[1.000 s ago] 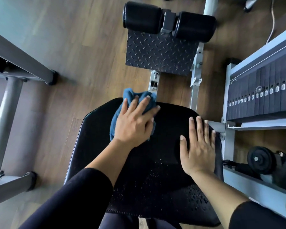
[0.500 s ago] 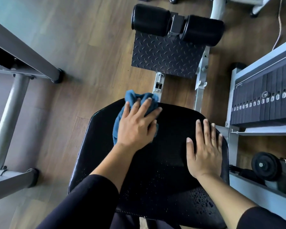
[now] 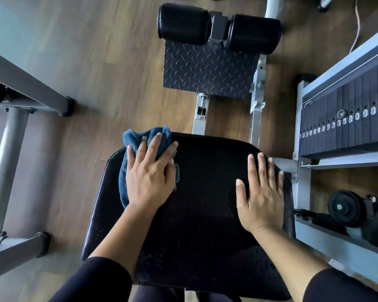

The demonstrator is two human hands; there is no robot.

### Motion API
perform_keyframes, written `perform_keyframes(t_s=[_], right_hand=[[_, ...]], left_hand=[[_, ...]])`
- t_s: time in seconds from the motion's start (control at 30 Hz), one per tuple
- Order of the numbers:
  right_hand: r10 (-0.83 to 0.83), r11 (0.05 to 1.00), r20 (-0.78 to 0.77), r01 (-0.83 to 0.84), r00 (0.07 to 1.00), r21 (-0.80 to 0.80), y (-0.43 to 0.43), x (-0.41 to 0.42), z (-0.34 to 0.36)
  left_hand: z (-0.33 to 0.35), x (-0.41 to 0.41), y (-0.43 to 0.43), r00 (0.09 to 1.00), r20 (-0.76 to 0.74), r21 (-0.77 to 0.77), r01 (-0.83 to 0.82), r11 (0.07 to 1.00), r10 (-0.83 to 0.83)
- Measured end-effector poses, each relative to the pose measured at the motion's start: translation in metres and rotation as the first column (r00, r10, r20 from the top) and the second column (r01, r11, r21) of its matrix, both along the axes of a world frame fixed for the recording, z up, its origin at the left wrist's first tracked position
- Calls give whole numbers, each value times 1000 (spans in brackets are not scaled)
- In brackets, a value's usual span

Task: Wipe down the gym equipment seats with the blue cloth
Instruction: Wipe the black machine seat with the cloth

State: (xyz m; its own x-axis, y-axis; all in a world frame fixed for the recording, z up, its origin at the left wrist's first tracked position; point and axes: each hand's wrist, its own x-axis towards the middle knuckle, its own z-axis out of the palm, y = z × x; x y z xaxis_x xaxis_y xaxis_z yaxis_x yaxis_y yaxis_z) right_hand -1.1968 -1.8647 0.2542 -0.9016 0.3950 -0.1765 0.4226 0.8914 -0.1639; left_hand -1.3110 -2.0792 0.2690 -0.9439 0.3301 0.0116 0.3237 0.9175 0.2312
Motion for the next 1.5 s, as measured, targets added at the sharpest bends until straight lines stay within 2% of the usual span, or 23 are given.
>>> perform_keyframes(t_s=[0.1,0.13,0.17,0.23,0.3,0.37,0.4,0.47,0.53,0.6,0.67,0.77,0.83,0.87,0.93,1.0,1.07,1.13,1.2,1.27,1.33,1.4,1.5], right_hand=[[-1,1000,-1,1,1000,-14,0,0,0],[0,1000,-5,0,1000,-18,0,0,0],[1,1000,-5,-1,1000,-18,1,1,0],[4,1000,-4,-5,1000,-12,2,2,-1],[5,1000,0,-5,1000,-7,2,2,0],[2,1000,5,-2,1000,-9,1,1,0],[0,1000,4,0,1000,-12,1,1,1],[-1,1000,5,1,1000,-18,0,0,1],[-2,1000,1,2,1000,-19,0,0,0],[-2,1000,-2,2,1000,-17,1,0,0],[-1,1000,-1,1,1000,-16,2,1,-1],[3,1000,9,-3,1000,-10,1,1,-1],[2,1000,10,-2,1000,-13,0,0,0],[2,1000,7,-1,1000,-13,0,-1,0],[3,1000,5,-3,1000,-12,0,0,0],[1,1000,3,-1,1000,-9,1,1,0],[1,1000,2,-1,1000,-5,2,1,-1],[4,1000,7,-4,1000,-2,2,1,-2],[7,1000,16,-7,1000,6,2,2,-2],[9,1000,12,-9,1000,7,1,1,-1],[10,1000,4,-10,1000,4,1,0,-1],[12,1000,3,-12,1000,0,1,0,-1],[8,1000,-7,-8,1000,-1,1,0,-1]], left_hand=[[0,-17,27,948,62,-2,-311,950,311],[0,-17,39,928,79,-3,-366,931,365],[1,-15,50,935,81,1,-347,938,346],[3,0,63,993,59,28,-102,994,100],[0,12,58,978,35,42,204,978,-206],[-1,3,42,945,33,40,323,946,-324],[-3,-4,34,957,26,29,289,957,-290],[-6,-18,22,997,14,-1,76,997,-76],[-7,-27,21,984,34,-9,-177,984,177],[-5,-23,34,953,53,-31,-297,955,298],[0,-8,46,974,54,-28,-220,975,221],[3,19,42,985,32,3,167,986,-167],[3,14,23,959,20,14,282,959,-283],[2,7,13,967,9,6,253,967,-253],[-1,-7,1,999,-2,-25,53,998,-53],[0,-17,2,978,34,-24,-203,979,204],[2,-14,17,946,61,-32,-317,948,318],[5,2,31,974,58,-37,-215,976,217],[6,22,33,998,54,-30,12,999,-11],[7,31,19,976,63,-7,209,978,-208],[7,29,-3,958,50,8,282,959,-282],[7,27,-19,987,30,8,158,987,-158],[9,29,-14,979,68,35,-193,981,190]])
